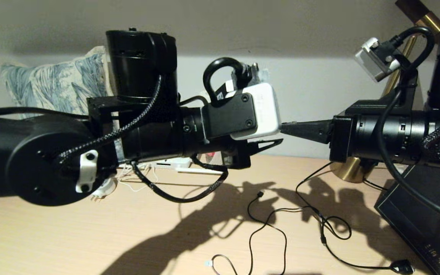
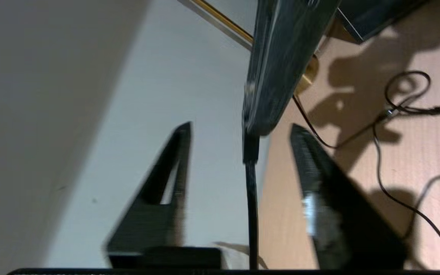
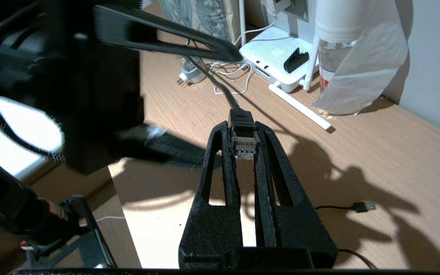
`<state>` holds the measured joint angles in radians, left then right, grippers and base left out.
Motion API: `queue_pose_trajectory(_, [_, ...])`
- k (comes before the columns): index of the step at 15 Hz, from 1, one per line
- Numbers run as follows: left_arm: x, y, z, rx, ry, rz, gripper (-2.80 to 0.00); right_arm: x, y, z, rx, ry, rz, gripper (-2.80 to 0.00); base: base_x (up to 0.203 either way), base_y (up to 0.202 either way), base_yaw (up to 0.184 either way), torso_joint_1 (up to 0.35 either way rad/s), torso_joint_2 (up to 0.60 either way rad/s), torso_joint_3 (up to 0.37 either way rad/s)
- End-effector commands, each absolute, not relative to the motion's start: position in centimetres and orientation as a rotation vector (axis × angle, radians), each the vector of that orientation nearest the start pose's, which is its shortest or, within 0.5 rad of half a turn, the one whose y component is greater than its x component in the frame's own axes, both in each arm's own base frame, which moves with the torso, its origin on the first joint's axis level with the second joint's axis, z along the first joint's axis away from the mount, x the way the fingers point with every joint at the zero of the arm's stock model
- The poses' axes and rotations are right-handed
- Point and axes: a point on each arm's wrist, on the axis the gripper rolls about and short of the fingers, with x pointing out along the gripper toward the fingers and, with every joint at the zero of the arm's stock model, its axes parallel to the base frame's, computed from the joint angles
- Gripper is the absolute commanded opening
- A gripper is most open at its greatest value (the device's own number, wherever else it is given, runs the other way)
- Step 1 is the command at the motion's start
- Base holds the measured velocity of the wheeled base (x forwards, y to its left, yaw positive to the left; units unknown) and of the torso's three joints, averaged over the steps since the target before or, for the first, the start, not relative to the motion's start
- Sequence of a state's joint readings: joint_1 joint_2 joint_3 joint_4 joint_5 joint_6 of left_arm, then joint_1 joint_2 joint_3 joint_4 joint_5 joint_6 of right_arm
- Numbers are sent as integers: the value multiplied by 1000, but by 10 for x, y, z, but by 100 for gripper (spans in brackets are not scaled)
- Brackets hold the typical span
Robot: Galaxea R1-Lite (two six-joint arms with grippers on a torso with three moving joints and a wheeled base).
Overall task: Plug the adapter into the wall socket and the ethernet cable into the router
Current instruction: Hand it to the other hand
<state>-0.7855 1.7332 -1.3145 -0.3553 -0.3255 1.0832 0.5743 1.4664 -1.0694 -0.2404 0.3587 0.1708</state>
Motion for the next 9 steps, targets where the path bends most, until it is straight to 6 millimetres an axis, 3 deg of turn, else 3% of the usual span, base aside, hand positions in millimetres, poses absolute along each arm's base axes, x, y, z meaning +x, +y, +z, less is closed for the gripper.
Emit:
queue_pose_trajectory(1, [231, -239, 287, 975, -570, -1008, 0, 213, 147, 285, 191, 263, 901, -280, 0, 0, 0, 0, 0, 0])
queue_pose_trajectory(5, [223, -217, 286, 982, -572, -972, 0, 212, 145, 296, 407, 326, 871, -280, 0, 0, 0, 0, 0, 0])
queue_pose_trajectory(9, [232, -207, 298, 971, -743, -902, 0, 215, 147, 329, 663, 421, 861, -280, 0, 0, 0, 0, 0, 0])
